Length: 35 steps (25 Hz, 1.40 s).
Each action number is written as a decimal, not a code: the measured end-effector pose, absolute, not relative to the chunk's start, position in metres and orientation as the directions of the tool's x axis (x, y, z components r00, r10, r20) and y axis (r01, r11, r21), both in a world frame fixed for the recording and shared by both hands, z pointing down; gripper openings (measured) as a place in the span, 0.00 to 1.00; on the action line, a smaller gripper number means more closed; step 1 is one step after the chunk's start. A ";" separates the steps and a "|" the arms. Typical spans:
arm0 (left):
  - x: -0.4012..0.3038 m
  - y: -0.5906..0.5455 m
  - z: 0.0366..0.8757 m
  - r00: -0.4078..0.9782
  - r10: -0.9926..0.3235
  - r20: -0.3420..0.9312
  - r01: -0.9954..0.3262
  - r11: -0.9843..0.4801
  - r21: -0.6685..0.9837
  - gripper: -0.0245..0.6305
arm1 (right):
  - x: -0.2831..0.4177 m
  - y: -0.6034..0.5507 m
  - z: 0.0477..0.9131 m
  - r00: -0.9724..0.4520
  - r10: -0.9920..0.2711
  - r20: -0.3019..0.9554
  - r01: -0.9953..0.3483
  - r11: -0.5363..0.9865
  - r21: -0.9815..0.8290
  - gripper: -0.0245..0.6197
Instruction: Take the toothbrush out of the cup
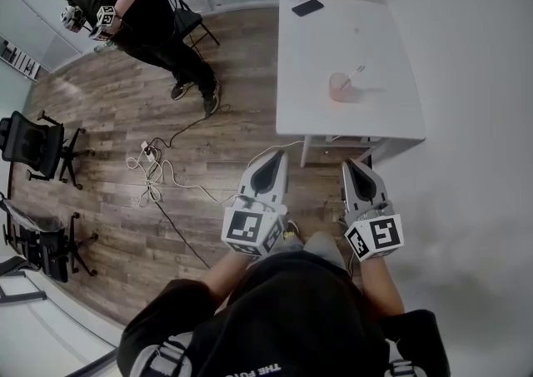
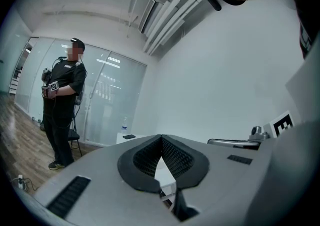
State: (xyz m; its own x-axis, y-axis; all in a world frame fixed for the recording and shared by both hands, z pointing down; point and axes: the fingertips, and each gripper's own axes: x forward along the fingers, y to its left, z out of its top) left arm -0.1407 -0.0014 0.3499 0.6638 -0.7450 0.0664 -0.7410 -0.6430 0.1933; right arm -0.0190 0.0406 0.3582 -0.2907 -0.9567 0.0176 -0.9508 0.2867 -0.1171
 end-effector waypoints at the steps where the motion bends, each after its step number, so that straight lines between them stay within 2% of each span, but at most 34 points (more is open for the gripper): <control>1: -0.139 -0.004 0.351 0.665 -0.744 0.068 -0.740 -0.644 0.195 0.07 | -0.017 0.038 0.358 -0.284 -0.959 0.020 -0.953 0.280 -0.114 0.06; 19: -0.097 -0.100 0.350 0.663 -0.746 0.061 -0.740 -0.640 0.209 0.07 | 0.038 -0.063 0.362 -0.248 -0.967 0.053 -0.965 0.242 -0.106 0.06; 35: -0.010 -0.211 0.355 0.630 -0.769 0.114 -0.772 -0.602 0.206 0.07 | 0.129 -0.179 0.382 -0.286 -0.951 0.113 -0.953 0.270 -0.140 0.06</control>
State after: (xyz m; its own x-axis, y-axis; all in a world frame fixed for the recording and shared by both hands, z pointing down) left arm -0.0096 -0.2109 0.3549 0.6297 -0.7685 0.1136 -0.7716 -0.6018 0.2059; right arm 0.1288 -0.1789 0.3815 -0.2865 -0.9514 0.1128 -0.9526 0.2702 -0.1401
